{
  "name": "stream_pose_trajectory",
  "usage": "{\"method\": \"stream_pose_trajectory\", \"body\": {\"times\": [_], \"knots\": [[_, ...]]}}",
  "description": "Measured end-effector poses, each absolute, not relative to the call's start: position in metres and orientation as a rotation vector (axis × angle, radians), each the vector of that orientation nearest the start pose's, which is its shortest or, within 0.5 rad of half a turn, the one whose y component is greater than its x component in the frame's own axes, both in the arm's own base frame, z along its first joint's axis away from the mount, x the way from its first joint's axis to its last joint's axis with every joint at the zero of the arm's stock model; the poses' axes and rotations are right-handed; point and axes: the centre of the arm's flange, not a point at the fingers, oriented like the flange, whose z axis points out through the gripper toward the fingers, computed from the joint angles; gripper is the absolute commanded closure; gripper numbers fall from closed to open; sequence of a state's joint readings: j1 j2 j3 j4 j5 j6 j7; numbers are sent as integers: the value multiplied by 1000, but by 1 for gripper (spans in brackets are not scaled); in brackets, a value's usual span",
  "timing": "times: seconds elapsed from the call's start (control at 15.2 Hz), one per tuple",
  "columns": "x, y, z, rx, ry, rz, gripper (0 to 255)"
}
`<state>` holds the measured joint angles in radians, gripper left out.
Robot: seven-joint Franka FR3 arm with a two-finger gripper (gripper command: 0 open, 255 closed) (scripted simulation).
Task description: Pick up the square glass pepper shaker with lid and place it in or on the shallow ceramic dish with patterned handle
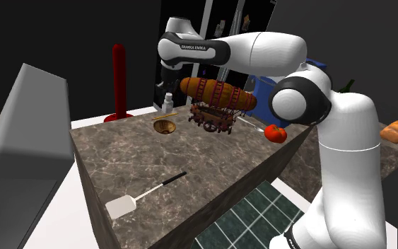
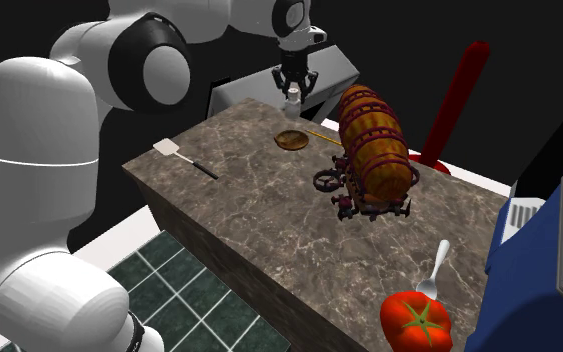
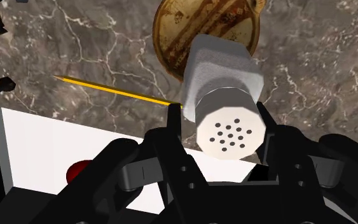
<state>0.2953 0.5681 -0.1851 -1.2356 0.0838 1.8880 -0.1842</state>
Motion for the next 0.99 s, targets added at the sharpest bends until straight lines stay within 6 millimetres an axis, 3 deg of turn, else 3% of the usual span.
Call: {"method": "stream_pose_trajectory", "body": {"times": [0.66, 0.99], "knots": [[718, 120, 400, -3122, -480, -146, 255], [718, 119, 393, -3122, -480, -147, 255]]}}
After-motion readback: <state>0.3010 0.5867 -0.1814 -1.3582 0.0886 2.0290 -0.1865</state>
